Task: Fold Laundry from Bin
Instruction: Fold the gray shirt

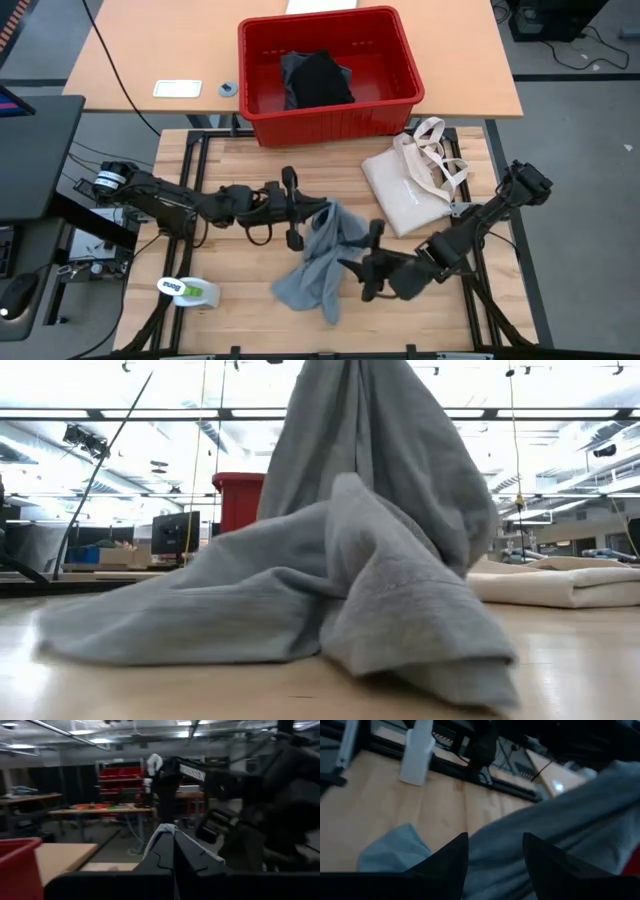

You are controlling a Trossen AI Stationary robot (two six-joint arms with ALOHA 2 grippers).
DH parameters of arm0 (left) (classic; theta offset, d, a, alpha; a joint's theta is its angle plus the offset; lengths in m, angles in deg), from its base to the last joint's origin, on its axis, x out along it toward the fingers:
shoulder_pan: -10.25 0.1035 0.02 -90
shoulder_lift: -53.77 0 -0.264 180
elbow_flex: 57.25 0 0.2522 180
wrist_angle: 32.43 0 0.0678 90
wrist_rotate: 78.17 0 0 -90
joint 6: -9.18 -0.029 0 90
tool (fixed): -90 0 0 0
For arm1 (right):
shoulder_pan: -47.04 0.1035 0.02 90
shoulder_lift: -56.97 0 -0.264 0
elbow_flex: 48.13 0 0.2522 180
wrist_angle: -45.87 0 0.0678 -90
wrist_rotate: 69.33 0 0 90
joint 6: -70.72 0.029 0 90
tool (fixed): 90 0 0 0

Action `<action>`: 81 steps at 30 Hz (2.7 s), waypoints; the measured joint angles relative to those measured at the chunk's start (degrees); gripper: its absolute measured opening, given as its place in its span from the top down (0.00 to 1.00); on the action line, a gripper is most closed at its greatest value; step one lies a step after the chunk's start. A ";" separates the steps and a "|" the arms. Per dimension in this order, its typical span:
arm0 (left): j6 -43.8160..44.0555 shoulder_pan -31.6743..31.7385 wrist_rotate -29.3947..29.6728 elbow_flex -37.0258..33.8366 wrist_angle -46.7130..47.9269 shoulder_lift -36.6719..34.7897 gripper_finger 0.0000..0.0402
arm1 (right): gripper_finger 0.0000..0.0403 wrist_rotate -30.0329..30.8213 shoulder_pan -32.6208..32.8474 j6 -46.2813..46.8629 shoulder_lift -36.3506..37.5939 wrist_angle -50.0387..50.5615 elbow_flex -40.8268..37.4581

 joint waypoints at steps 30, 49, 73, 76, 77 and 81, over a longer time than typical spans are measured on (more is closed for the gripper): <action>-1.58 -3.69 18.39 13.40 1.75 0.07 0.99 | 0.39 26.75 -8.27 -22.63 -11.93 -42.82 -0.08; -20.23 -15.89 25.91 18.44 8.80 -0.11 0.99 | 0.94 37.93 -2.12 -42.27 -9.34 -42.10 -0.27; -14.73 -17.02 20.04 22.34 14.62 -0.20 0.99 | 0.63 31.79 1.18 -41.95 -7.76 -41.59 -0.25; -14.62 -17.72 19.77 22.35 14.76 -0.17 0.99 | 0.61 31.92 0.51 -41.91 -7.76 -41.60 -0.25; -14.98 -17.92 19.75 22.36 14.74 -0.17 0.99 | 0.62 31.92 0.35 -41.93 -7.76 -41.51 -0.25; -17.40 -19.19 19.97 22.34 14.75 -0.27 0.99 | 0.70 34.18 0.61 -42.23 -7.76 -41.25 -0.25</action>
